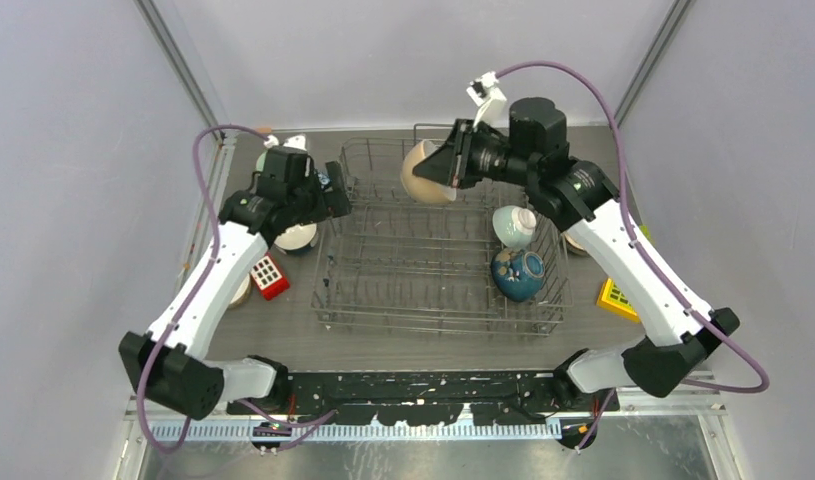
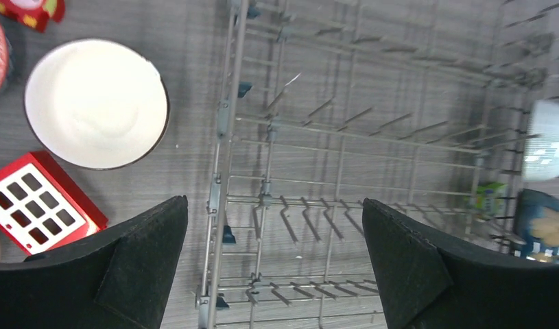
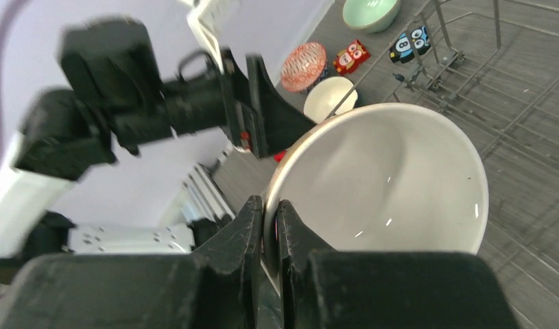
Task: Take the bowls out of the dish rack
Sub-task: Place the bowl with the bowl.
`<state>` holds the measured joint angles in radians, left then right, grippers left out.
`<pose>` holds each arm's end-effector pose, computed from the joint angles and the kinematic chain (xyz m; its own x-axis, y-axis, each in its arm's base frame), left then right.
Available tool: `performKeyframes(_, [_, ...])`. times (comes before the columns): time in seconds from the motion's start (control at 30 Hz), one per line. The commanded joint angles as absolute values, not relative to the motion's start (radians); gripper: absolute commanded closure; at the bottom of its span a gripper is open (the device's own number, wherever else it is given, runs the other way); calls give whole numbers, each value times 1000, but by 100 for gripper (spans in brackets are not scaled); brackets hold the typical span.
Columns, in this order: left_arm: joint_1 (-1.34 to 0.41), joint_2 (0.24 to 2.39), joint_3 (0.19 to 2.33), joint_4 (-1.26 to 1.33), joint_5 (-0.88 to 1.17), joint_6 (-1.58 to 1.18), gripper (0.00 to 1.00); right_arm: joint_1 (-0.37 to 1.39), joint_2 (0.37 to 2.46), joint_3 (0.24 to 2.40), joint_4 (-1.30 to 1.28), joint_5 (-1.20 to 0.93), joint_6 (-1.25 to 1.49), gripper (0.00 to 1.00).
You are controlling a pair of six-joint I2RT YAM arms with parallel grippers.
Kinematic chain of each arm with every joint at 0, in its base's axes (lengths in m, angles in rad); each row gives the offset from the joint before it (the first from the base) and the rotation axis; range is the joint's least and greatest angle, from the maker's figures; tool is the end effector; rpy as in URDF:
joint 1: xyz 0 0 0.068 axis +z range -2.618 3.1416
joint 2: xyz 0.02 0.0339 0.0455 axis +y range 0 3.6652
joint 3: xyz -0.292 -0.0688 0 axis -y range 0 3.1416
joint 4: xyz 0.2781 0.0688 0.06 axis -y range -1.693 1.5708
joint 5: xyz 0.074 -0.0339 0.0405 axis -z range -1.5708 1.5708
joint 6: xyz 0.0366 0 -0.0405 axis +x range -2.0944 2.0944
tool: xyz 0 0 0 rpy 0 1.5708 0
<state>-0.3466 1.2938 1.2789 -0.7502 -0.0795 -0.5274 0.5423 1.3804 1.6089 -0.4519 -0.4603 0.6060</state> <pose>0.2820 -0.0988 0.3737 -0.7062 -0.2783 -0.6510 -0.0818 0.9454 -0.3155 0.2710 0.1823 0.4980 -0.6307 0.2158 -0.7455 -0.5769 0.5121 0.6363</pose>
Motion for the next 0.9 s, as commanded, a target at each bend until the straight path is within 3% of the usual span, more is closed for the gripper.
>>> performKeyframes(0.0, [-344, 1188, 1368, -800, -46, -529, 0, 700, 1311, 1770, -698, -212, 304, 99])
performKeyframes(0.33, [-344, 1001, 1369, -722, 97, -572, 0, 1045, 1244, 1780, -894, 191, 29, 99])
performKeyframes(0.57, [-344, 995, 1323, -630, 375, -575, 0, 1361, 1195, 1619, -893, 493, -227, 99])
performKeyframes(0.87, [-346, 990, 1304, -607, 536, -429, 0, 1738, 1262, 1532, -1049, 759, -400, 99])
